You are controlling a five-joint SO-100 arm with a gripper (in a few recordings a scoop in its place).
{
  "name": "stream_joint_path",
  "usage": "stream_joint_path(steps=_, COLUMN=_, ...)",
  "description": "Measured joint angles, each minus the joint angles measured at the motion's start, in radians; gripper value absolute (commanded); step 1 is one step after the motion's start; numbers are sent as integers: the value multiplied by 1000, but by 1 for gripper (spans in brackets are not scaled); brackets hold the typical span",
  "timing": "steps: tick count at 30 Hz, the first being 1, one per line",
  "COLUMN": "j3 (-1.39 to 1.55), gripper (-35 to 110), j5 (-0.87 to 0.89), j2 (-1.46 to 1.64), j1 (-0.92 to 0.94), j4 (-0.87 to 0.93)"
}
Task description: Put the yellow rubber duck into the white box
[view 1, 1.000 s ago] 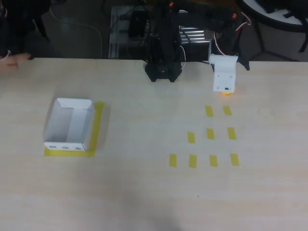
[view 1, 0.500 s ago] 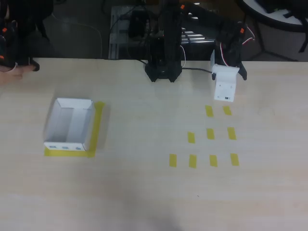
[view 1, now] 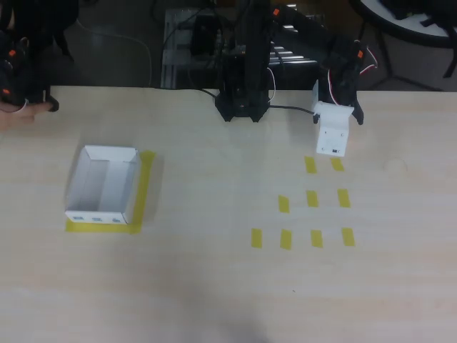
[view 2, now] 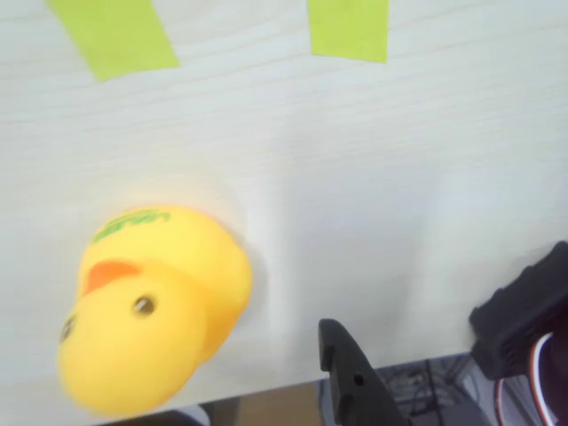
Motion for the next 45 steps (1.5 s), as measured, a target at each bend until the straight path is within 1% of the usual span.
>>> stream_joint_path(steps=6, j3=34, gripper=45, j5=0, j2=-21, j1=5, j4=-37)
stream_joint_path(steps=13, j3=34, gripper=29, j5=5, j2=-44, j1=5, j4=-52)
stream_joint_path(steps=18, j3=34, gripper=13, j5=12, j2=-54, j1=5, j4=-54)
stream_joint_path(steps=25, j3=5, gripper=0, j5=32, j2=-52, j1=8, j4=-67)
stream_joint_path(steps=38, j3=-103, gripper=0, j5=71, j2=-54, j1=41, j4=-25)
stream_joint_path(steps=45, j3=-209, gripper=0, j5=101, j2=-15, j1=103, j4=49)
